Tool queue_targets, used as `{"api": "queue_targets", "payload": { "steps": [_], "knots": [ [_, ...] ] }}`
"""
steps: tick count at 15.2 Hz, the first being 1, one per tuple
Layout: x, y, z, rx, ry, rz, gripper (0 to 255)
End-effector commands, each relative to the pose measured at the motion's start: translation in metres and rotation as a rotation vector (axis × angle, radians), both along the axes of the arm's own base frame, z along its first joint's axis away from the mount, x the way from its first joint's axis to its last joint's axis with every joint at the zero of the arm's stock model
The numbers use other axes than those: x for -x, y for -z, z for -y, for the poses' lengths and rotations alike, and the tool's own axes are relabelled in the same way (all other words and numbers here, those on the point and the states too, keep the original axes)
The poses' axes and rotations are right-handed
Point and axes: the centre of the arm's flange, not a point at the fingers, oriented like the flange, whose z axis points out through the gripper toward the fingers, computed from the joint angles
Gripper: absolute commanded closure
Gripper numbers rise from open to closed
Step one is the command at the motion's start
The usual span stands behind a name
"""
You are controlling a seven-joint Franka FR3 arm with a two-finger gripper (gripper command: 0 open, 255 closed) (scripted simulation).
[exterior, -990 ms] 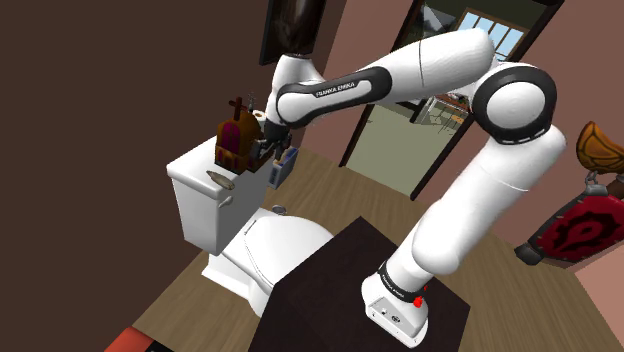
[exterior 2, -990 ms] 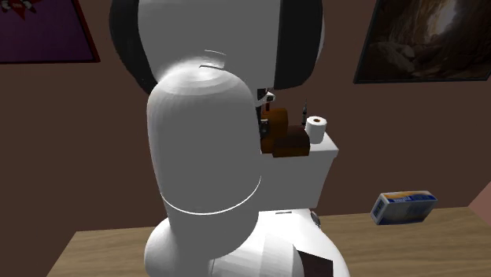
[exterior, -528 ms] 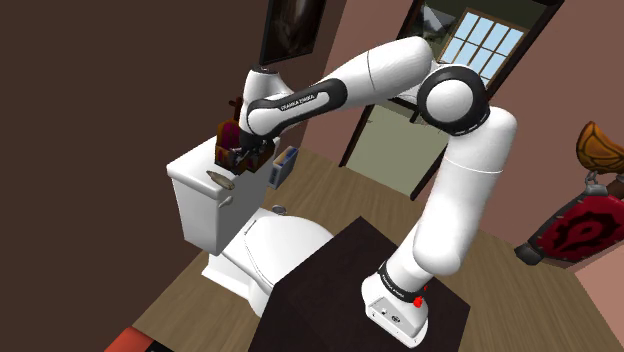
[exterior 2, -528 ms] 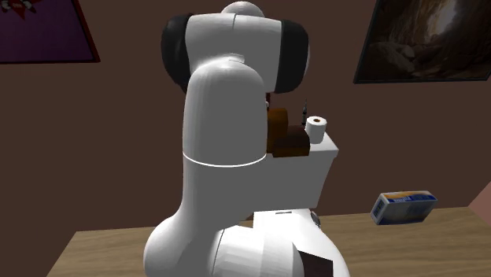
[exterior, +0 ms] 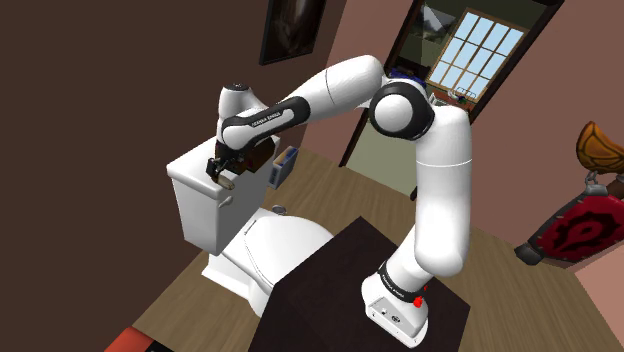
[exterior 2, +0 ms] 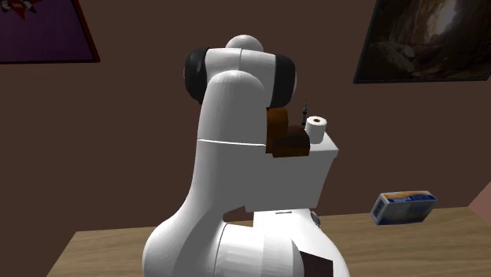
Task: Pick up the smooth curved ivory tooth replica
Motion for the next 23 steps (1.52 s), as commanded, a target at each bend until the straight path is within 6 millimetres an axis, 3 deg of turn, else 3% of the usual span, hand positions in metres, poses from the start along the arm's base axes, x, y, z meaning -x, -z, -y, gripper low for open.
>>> {"api": "queue_targets", "payload": {
  "steps": [1,6,8,9,18,23],
  "knots": [
    [-0.003,0.009,-0.002,0.001,-0.001,0.001,0],
    [-0.003,0.039,-0.002,0.001,-0.001,0.001,0],
    [-0.003,0.039,-0.002,0.001,-0.001,0.001,0],
    [-0.003,0.039,-0.002,0.001,-0.001,0.001,255],
    [-0.003,0.039,-0.002,0.001,-0.001,0.001,255],
    [-0.003,0.012,-0.002,0.001,-0.001,0.001,255]
  ]
}}
